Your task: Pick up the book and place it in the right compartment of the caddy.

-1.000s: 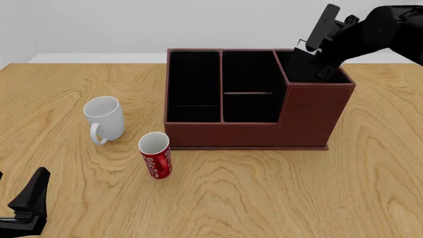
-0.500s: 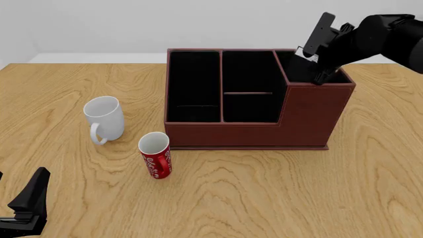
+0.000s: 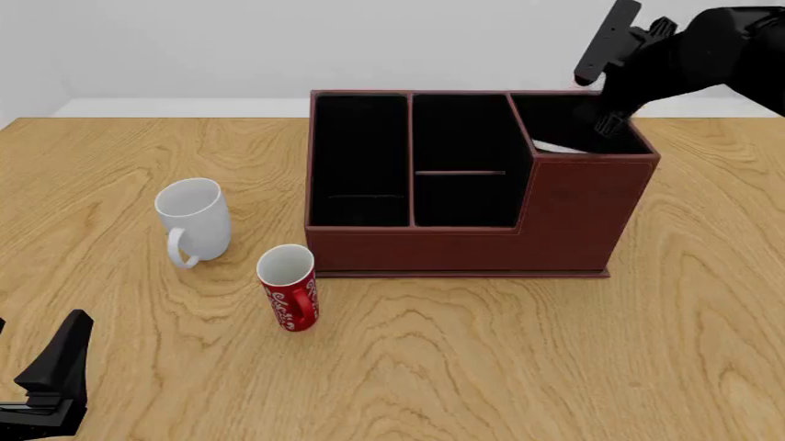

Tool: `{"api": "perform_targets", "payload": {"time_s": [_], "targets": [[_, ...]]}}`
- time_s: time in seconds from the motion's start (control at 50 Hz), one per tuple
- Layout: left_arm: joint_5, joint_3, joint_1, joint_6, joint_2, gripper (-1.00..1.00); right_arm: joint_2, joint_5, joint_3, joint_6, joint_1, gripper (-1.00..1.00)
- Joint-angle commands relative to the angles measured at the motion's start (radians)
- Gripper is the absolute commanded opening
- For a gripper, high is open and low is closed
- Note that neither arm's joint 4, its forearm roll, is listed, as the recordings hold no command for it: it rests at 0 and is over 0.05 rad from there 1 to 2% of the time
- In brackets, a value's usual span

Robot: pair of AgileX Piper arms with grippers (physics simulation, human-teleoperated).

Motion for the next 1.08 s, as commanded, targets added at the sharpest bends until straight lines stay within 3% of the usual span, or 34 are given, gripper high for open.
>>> {"api": "perform_targets", "payload": {"time_s": [0.02, 0.16, 0.32, 0.44, 0.54, 0.82, 0.84, 0.92, 0.96, 0.98, 1.08], "targets": [[0.000, 0.000, 0.000, 0.000, 0.000, 1.00, -0.086, -0.031, 0.065, 0.006, 0.022, 1.00], [0.000, 0.000, 0.000, 0.000, 0.000, 1.00, -0.161, -0.069, 0.147, 0.013, 0.040, 1.00], [0.000, 0.000, 0.000, 0.000, 0.000, 1.00, -0.301, -0.164, 0.321, 0.020, 0.078, 1.00], [0.000, 0.000, 0.000, 0.000, 0.000, 1.00, -0.384, -0.302, 0.459, -0.015, 0.072, 1.00], [0.000, 0.000, 0.000, 0.000, 0.000, 1.00, -0.431, -0.395, 0.537, -0.013, 0.066, 1.00], [0.000, 0.000, 0.000, 0.000, 0.000, 1.00, -0.614, -0.610, 0.797, 0.058, 0.078, 1.00], [0.000, 0.000, 0.000, 0.000, 0.000, 1.00, -0.625, -0.634, 0.828, 0.042, 0.080, 1.00], [0.000, 0.000, 0.000, 0.000, 0.000, 1.00, -0.688, -0.704, 0.886, 0.069, 0.068, 1.00], [0.000, 0.000, 0.000, 0.000, 0.000, 1.00, -0.736, -0.706, 0.889, 0.126, 0.050, 1.00], [0.000, 0.000, 0.000, 0.000, 0.000, 1.00, -0.736, -0.706, 0.889, 0.126, 0.050, 1.00], [0.000, 0.000, 0.000, 0.000, 0.000, 1.00, -0.870, -0.744, 0.995, 0.229, 0.031, 1.00]]}}
